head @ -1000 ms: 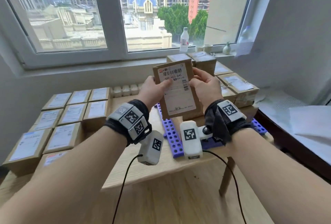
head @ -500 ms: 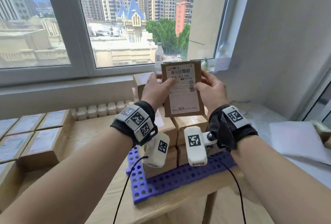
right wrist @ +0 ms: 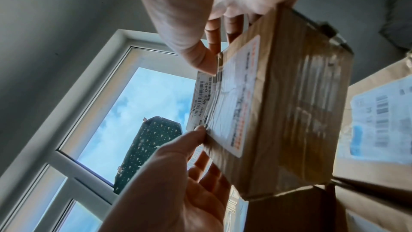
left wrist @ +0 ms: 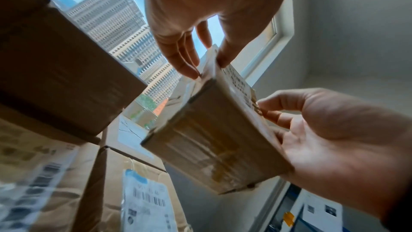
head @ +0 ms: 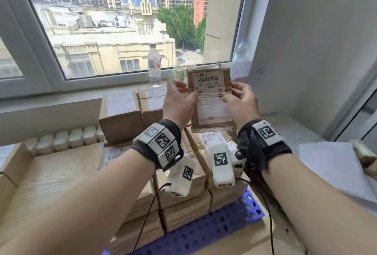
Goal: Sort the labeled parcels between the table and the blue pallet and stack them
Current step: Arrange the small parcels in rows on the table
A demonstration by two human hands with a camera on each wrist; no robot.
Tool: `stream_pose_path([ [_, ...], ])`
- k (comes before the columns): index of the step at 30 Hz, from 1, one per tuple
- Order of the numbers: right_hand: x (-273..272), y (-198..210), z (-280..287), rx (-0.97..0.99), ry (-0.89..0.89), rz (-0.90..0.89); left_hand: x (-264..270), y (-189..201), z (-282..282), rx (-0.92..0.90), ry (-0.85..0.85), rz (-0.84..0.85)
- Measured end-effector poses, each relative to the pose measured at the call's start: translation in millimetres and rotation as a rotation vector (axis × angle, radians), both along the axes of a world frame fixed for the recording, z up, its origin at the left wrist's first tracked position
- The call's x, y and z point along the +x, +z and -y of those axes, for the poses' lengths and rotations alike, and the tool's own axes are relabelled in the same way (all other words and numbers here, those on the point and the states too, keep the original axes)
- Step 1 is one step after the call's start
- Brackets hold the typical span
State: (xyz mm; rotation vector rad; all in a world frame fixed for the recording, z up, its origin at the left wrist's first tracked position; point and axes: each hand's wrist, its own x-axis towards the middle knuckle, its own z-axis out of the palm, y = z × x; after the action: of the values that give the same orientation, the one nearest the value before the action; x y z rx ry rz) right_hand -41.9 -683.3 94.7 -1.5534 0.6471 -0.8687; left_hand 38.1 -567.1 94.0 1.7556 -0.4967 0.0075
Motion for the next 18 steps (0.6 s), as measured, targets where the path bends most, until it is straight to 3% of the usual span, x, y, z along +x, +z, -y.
stream_pose_path([
  [10, 65.1, -16.5, 84.2, 0.047, 0.257, -0.120, 41.9, -17.9, 73.6, 0.041, 0.142, -0.105],
  [18, 109.4, -27.8, 95.5, 0.017, 0.447, -0.219, 64.9, -22.2, 83.8, 0.183, 0.200, -0.131],
])
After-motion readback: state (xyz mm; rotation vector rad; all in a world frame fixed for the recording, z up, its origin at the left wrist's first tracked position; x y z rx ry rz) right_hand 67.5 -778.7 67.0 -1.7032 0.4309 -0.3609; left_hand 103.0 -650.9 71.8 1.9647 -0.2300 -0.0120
